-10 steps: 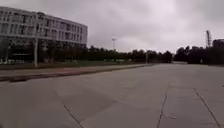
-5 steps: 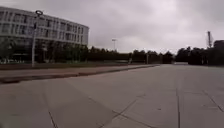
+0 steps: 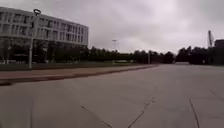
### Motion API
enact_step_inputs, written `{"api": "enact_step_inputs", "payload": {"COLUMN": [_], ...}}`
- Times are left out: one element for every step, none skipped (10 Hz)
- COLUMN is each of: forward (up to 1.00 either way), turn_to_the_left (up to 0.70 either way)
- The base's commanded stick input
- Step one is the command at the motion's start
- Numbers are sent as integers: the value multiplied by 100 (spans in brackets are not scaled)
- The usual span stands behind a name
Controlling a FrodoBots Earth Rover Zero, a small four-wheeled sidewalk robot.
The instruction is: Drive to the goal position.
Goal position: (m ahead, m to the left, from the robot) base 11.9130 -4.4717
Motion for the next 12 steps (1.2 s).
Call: {"api": "enact_step_inputs", "payload": {"forward": [70, 70, 70, 70, 70, 70, 70, 70, 70, 70, 70, 70], "turn_to_the_left": [0, -5, -28, -35, -35, -35, -35, -6, 0, 0, 0, 0]}}
